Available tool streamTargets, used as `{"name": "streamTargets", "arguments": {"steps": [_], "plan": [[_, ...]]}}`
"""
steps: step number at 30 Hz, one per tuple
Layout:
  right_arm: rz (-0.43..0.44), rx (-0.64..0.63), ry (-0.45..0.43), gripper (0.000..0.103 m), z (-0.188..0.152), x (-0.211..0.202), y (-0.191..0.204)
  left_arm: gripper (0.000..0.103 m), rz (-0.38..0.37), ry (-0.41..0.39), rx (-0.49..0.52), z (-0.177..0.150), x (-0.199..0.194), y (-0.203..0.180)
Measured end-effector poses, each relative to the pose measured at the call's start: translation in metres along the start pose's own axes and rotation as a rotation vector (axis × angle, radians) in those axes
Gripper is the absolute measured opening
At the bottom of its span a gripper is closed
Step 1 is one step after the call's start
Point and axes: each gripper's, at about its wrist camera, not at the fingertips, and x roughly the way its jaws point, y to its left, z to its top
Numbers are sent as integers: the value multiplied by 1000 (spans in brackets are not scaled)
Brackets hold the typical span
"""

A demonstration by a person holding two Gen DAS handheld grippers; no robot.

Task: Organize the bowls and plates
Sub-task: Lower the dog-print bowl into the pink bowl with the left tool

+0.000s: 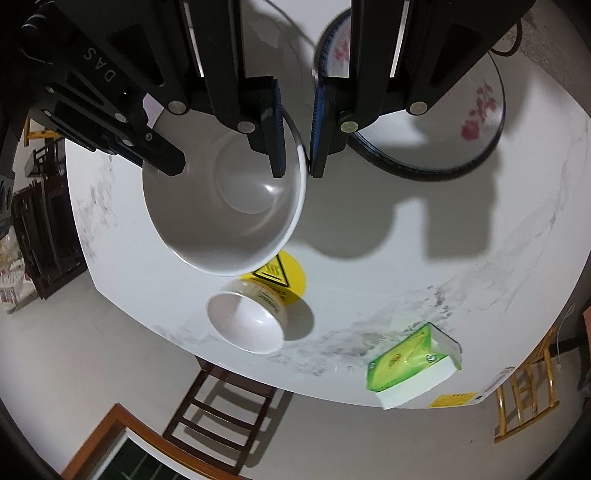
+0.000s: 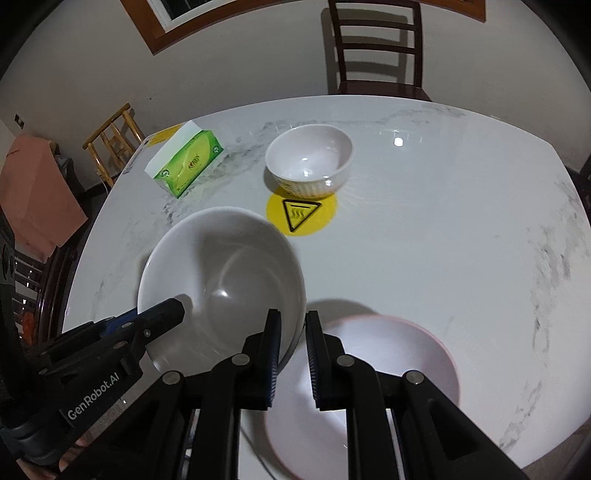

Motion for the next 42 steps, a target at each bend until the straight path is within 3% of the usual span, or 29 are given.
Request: {"name": "streamTargets", "arguments": {"steps": [16,42], "plan": [[-28,74,-32,14,-39,-37,-54,10,-30,23,101,-36,-5,-63],[-52,129,49,14,-81,-13,-88,10,11,136,147,-71,34,-89]]}}
